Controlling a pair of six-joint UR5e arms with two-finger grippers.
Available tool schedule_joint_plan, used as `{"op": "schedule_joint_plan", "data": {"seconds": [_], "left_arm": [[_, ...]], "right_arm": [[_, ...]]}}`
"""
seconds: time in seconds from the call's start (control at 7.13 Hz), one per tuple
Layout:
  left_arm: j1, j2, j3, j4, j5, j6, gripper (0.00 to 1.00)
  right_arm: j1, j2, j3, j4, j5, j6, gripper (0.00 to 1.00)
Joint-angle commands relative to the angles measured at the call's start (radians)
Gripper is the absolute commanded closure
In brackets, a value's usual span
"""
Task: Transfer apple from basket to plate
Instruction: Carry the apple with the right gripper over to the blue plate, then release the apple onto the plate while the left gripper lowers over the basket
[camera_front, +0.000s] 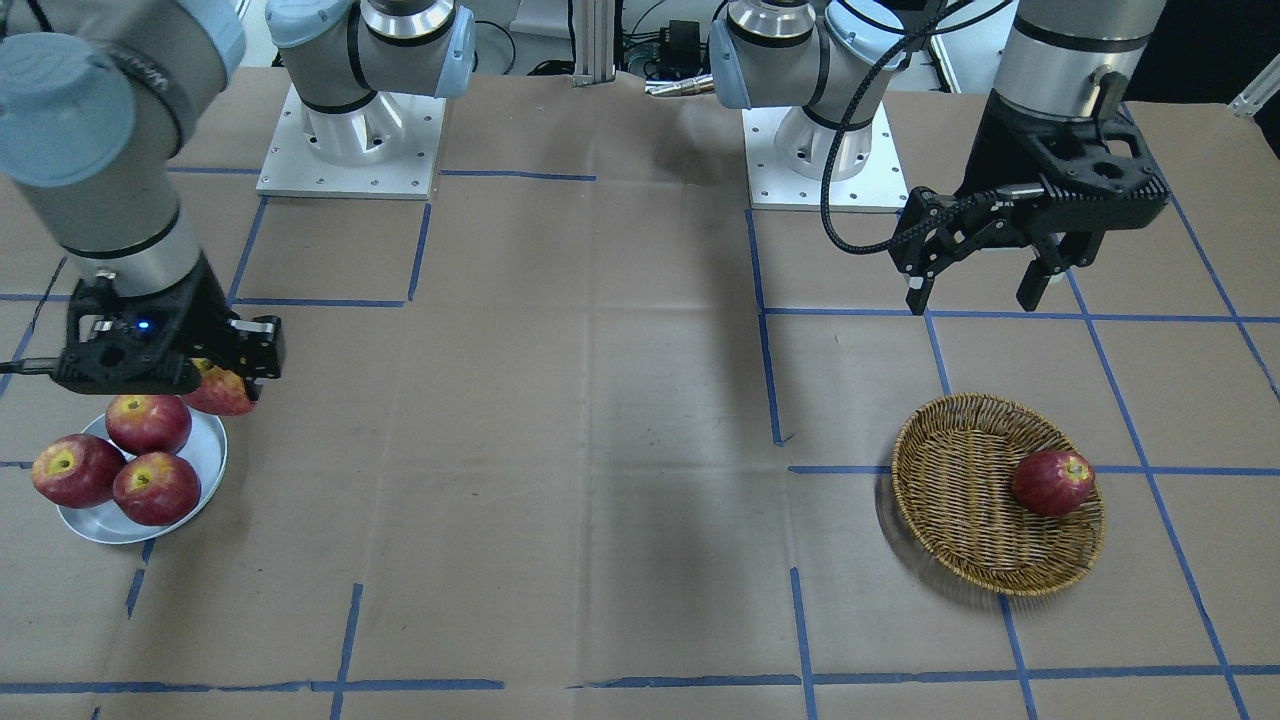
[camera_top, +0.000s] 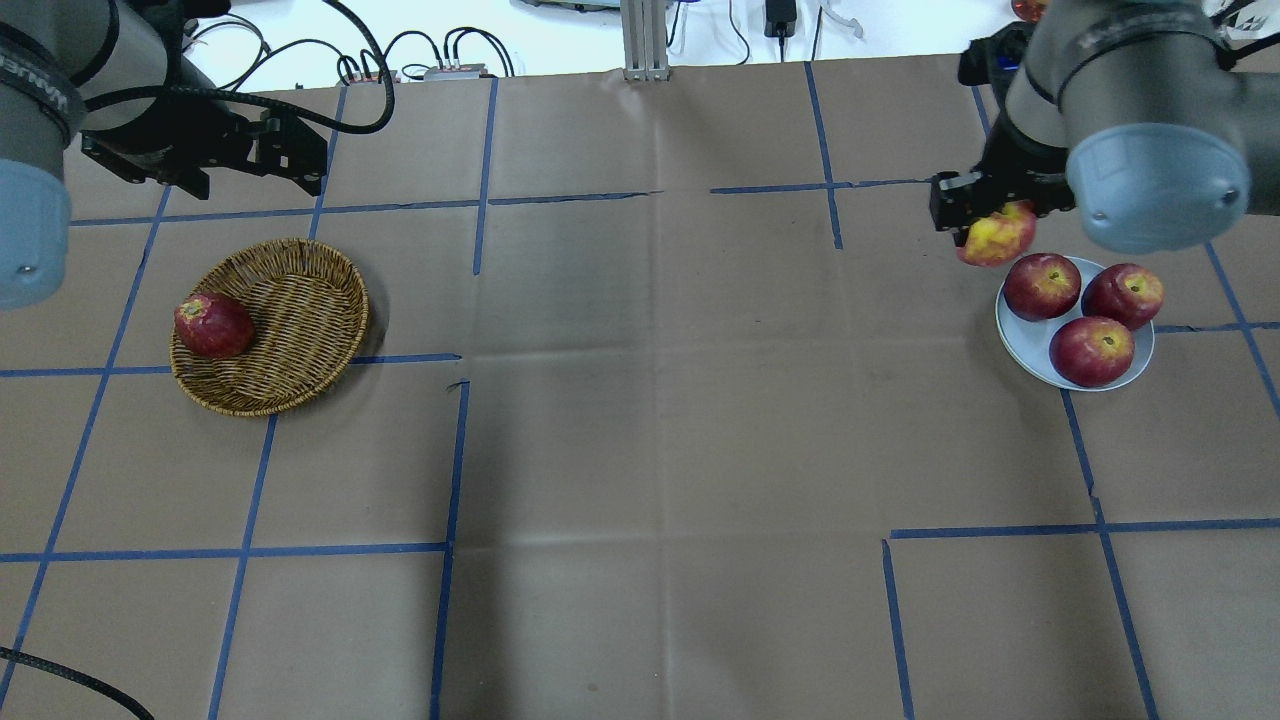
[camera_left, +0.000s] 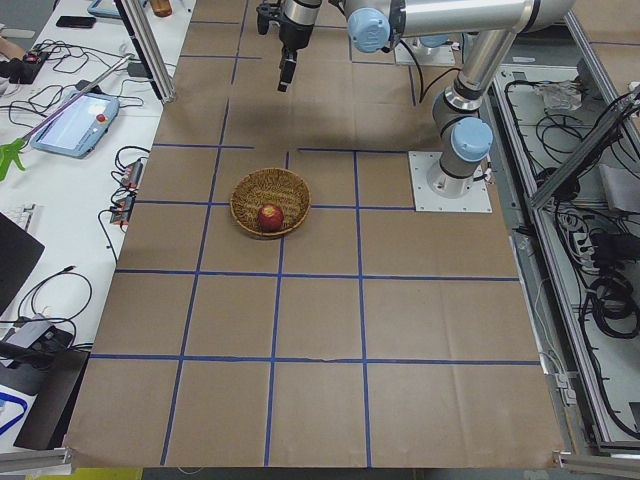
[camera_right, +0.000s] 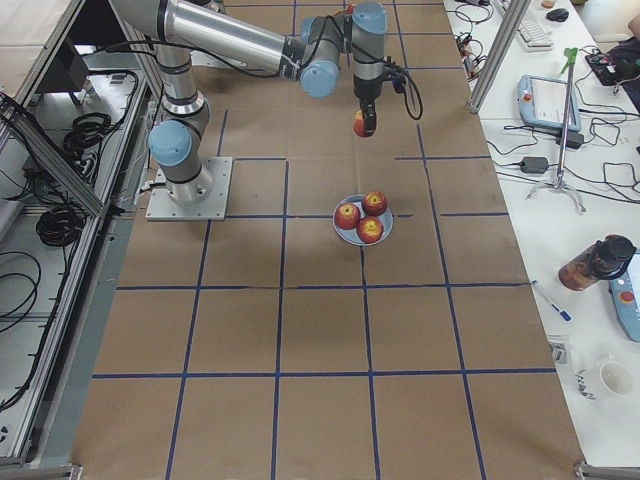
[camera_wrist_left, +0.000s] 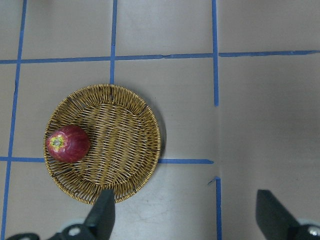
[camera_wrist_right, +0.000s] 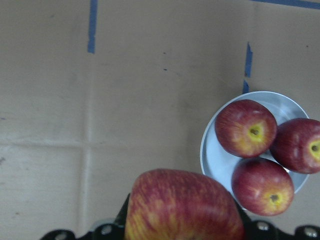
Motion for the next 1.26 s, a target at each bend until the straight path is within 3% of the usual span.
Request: {"op": "schedule_joint_plan", "data": {"seconds": [0.0, 0.28, 0.56, 1.12], "left_arm": [[-0.016, -0.003, 0.0, -0.008, 0.006, -0.005, 0.01], [-0.016, -0.011, -0.031, -0.014, 0.012, 0.009, 0.01], [-0.014, -0.008, -0.042, -0.011, 0.015, 0.011, 0.01], [-0.014, -0.009, -0.04, -0.013, 0.015, 0.003, 0.01]], "right_arm": [[-0.209, 0.001, 0.076, -0.079, 0.071, -0.261, 0.55], [-0.292, 0.034, 0.144, -0.225, 0.098, -0.391, 0.55], [-0.293, 0.101, 0.155, -0.321, 0.105, -0.394, 0.55], [-0.293, 0.152, 0.167, -0.375, 0.109, -0.391, 0.55]]}}
